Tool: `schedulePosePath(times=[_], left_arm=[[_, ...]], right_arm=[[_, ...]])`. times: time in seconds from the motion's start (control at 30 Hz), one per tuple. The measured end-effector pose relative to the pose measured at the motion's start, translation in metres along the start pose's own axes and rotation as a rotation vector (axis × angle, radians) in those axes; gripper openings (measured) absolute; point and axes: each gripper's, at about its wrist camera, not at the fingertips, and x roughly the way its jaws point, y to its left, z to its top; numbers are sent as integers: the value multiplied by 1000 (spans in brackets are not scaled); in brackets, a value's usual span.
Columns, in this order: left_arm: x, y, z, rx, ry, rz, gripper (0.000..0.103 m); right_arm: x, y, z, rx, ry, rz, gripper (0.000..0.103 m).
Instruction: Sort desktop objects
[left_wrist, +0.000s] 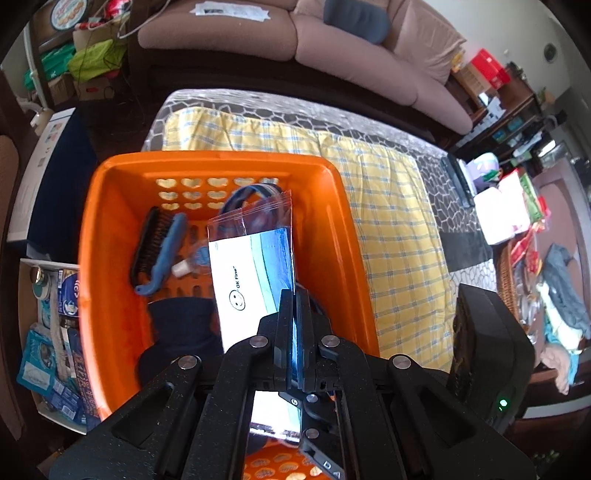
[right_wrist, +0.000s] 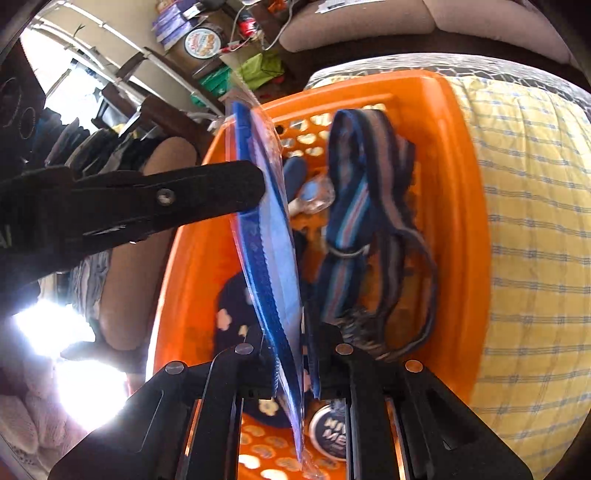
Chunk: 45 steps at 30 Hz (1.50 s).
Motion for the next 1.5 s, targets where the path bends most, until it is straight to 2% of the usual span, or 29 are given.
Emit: schedulePosePath(times=[0.07, 0.13, 0.2, 0.27, 0.3, 0.33, 0.43, 0.53, 0.63, 0.77, 0.97, 1.03, 1.07, 1.17, 1.3, 1.4, 1.5], left_arm=[[10, -8, 2, 4, 8, -5, 1], [15, -10, 2, -15, -2, -4, 1], [13, -9, 2, -25, -12, 0, 1], [4, -8, 2, -24, -29, -2, 3], [-4, -7, 1, -29, -43, 0, 6], [-10, -5, 2, -37, -58, 8, 7], [-30, -2, 0, -34, -86, 28, 11], [-50, -2, -7, -31, -111, 45, 16], [-70, -6, -20, -9, -135, 72, 22], [-94, -10, -48, 26, -170, 122, 40], [-109, -15, -101, 46, -187, 153, 69], [-110, -17, -118, 49, -184, 162, 76], [-110, -19, -126, 50, -185, 168, 80], [-111, -23, -149, 44, -200, 170, 93], [-106, -35, -175, 54, -203, 156, 103], [-95, -48, -194, 76, -192, 166, 103], [-85, -59, -211, 52, -214, 203, 103]], right_arm=[[-1, -10, 0, 15, -6, -4, 13], [-4, -15, -2, 15, -11, 0, 4], [-9, -16, -3, 19, -21, 15, 4], [-13, -11, -4, -10, -27, -19, 12], [-16, -8, -4, -31, -32, -42, 26], [-19, -5, -4, -44, -35, -54, 35], [-34, 0, -7, -58, -56, -66, 39], [-50, 5, -12, -83, -74, -129, 42], [-67, 5, -20, -88, -84, -138, 43], [-90, 2, -32, -91, -110, -153, 48], [-116, 0, -59, -94, -133, -171, 65], [-120, 0, -69, -94, -135, -171, 81], [-122, -1, -75, -93, -137, -169, 83], [-127, -3, -91, -98, -141, -188, 85], [-132, -9, -113, -98, -149, -221, 87], [-134, -17, -131, -92, -157, -242, 89], [-139, -25, -149, -96, -172, -279, 89]])
